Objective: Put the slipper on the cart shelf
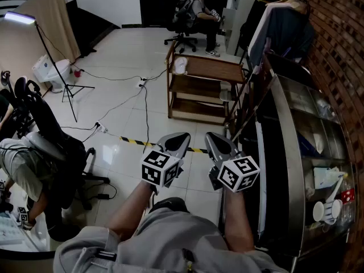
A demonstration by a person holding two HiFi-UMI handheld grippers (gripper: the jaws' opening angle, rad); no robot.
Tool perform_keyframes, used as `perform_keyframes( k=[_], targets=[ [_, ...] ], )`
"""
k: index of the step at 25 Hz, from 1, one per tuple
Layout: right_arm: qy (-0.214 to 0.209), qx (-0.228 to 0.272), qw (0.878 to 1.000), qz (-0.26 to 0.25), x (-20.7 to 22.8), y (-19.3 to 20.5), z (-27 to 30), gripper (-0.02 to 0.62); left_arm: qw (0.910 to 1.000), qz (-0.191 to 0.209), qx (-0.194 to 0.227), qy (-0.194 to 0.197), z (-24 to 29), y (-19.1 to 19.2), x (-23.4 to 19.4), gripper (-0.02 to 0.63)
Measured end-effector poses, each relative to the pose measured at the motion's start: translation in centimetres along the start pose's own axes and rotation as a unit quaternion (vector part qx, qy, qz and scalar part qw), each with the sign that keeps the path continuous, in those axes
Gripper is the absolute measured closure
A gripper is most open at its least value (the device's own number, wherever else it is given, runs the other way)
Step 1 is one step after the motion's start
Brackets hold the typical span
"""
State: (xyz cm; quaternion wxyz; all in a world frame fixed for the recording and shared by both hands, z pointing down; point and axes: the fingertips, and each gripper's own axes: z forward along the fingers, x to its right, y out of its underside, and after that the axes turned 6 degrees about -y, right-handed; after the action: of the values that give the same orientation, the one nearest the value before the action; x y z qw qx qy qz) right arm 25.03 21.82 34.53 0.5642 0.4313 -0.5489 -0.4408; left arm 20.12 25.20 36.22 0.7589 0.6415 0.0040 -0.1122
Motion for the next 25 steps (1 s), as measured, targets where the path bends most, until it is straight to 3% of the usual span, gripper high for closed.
perform_keyframes(
  k=[11, 25],
  targets=[
    [-0.003, -0.009, 1.0, -0.004, 4.2, -0.9, 4.7, 0.597, 0.9999, -0.011, 0.0, -0.009, 4.6, -0.2, -4.6, 0.598],
    [0.019, -0.021, 0.999, -0.018, 13.7, -3.6, 19.8, 0.597, 0.9995, -0.029, 0.006, 0.013, 16.7, -4.2, -17.8, 0.598]
  ],
)
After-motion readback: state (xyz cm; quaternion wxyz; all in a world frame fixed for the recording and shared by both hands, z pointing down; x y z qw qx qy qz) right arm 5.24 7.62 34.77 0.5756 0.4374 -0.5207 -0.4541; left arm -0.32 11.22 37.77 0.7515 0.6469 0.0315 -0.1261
